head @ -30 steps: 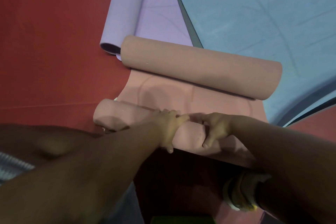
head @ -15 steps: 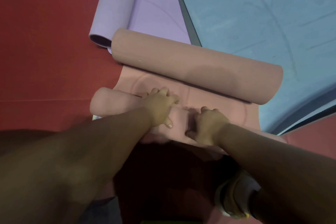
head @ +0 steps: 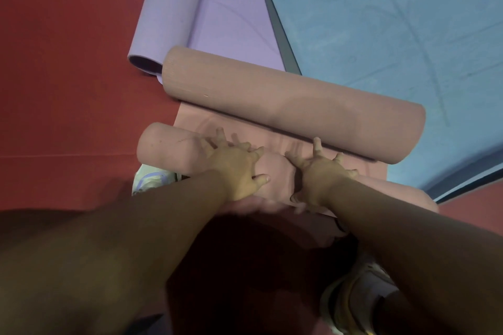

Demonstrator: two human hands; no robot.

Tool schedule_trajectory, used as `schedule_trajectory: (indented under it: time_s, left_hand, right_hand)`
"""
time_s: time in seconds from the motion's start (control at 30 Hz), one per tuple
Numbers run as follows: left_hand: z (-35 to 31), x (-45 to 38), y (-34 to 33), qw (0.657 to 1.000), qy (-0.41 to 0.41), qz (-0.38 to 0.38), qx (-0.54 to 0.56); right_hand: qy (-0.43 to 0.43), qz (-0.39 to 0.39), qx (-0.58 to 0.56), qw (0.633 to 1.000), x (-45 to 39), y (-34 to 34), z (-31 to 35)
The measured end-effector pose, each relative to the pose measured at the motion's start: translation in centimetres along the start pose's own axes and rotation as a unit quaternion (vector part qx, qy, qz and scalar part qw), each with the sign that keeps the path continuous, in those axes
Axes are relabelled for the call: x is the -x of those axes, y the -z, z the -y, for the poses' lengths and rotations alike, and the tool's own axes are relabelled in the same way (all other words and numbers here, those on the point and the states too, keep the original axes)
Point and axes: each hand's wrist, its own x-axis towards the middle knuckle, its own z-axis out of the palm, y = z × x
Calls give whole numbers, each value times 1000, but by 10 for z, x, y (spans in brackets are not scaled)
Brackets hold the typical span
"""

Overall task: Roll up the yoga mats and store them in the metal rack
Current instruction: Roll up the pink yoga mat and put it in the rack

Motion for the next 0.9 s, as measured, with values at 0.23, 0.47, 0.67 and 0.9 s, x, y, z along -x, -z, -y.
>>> schedule_trajectory:
  time_s: [0.23,0.47,0.67,0.9]
  left_hand:
    - [1,-2,2,990,-54,-126,-39]
    - [-18,-14,-12,984,-66,-161,29]
    - [-25,-31,-10,998,-53,-37,-6]
    - [-23,-65,13,1000,-18,8,7]
  right_hand:
    - [48,-105,64,991,-11,0,-15]
    - [5,-105,44,993,-44,15,-36]
    - [59,-222,28,973,-50,14,-37]
    - [16,-138,16,990,-80,14,-48]
